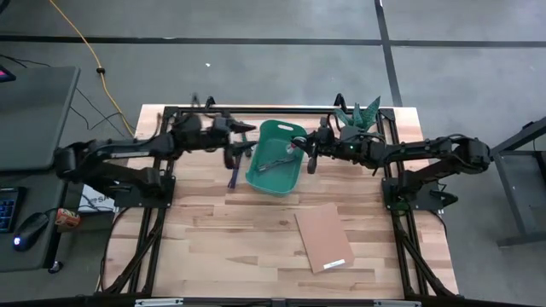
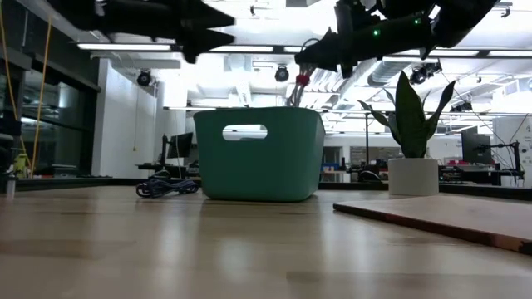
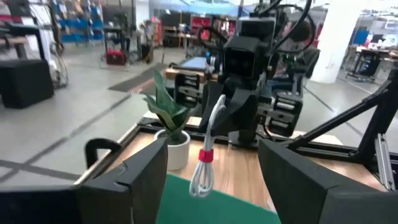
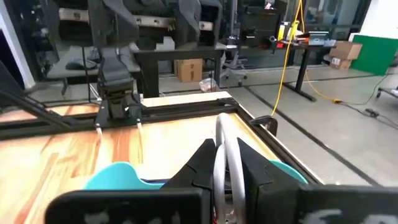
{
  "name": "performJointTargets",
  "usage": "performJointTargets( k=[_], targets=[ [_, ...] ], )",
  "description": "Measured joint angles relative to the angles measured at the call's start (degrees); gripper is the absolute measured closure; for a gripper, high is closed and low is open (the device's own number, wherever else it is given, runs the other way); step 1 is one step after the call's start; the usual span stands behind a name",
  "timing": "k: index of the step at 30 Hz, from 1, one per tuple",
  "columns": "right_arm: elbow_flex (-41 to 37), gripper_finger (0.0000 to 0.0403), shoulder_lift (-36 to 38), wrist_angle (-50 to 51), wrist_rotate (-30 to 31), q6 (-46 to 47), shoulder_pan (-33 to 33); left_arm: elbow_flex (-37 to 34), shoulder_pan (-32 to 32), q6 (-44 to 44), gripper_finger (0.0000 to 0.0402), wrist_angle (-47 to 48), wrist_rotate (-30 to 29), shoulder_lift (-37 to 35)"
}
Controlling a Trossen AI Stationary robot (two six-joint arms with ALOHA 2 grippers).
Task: Pick and place USB-C Cables
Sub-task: Put the white charger cable into the green bin
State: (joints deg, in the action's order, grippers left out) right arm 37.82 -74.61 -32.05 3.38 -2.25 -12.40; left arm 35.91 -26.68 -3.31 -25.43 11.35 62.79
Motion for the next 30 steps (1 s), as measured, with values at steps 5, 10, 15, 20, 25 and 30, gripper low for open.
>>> performJointTargets(
  k=[5, 10, 15, 20, 25, 30],
  targets=[
    [0.0, 0.0389, 0.0, 0.2, -0.2, -2.1, 0.0, -7.7, -0.4, -0.4, 0.0171, -0.1, 0.0, -8.6],
    [0.0, 0.0389, 0.0, 0.6, -0.4, -2.5, 0.1, -13.5, -0.1, -5.0, 0.0171, -6.8, 0.0, -13.6],
    [0.0, 0.0389, 0.0, 0.5, -0.4, -5.6, 0.1, -15.5, 0.5, -5.2, 0.0171, -10.4, -0.8, -15.2],
    [0.0, 0.0389, 0.0, -0.6, -0.2, -5.0, 0.1, -15.5, 0.5, -5.5, 0.0171, -10.1, -1.7, -15.2],
    [0.0, 0.0389, 0.0, -1.6, -0.2, 0.1, 0.1, -15.5, 1.3, -3.6, 0.0171, -10.0, -1.7, -14.8],
    [1.4, 0.0389, 0.0, 1.3, -0.2, 1.8, 0.1, -15.5, 1.6, -2.7, 0.0171, -10.3, -1.8, -14.8]
  ],
)
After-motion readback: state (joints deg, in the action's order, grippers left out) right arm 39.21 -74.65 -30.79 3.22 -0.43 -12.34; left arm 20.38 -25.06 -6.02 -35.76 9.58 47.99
